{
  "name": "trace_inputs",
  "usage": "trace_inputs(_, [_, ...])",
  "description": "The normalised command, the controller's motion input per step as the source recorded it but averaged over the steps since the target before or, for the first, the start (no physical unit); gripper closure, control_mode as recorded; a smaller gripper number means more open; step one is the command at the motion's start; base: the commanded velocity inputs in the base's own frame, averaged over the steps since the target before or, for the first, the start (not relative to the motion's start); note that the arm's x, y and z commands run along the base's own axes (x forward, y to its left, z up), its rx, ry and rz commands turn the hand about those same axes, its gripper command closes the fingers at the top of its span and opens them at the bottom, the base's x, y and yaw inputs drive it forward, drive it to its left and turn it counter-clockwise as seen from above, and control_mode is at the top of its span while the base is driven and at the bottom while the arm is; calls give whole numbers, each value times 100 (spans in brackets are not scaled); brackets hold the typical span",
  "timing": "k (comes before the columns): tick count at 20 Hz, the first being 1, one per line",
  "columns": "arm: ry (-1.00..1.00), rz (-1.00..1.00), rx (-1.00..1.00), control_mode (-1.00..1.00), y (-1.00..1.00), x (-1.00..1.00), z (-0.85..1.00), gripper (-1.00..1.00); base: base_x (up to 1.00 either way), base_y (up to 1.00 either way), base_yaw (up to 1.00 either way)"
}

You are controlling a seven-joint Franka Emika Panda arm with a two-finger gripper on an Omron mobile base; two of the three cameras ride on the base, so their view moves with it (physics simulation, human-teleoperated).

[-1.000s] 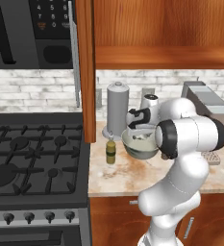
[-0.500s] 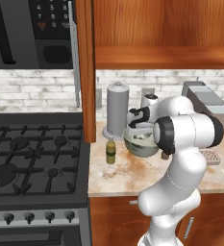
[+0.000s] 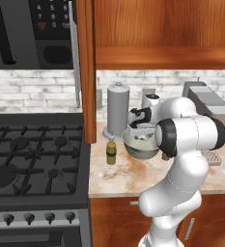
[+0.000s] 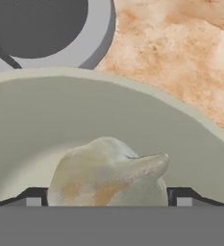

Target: Retrieve the bottle and the shaker from the cabinet and place them next to the mixing bowl on the counter. Then add garlic from the fridge to the mixing bowl.

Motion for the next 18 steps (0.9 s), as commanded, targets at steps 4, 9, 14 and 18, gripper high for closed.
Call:
trace_inputs(4, [-1,0,-2,-100,7,-12,20,-100,0,0,0])
trace_inputs(9, [-4,0,0,-100,26,-21,53,-100,0,0,0])
trace_inputs(14, [-7,0,0,-100,11,-57,55,-100,0,0,0])
trace_inputs(18, [-6,-3,0,-100,-9,-93,31,-100,0,0,0])
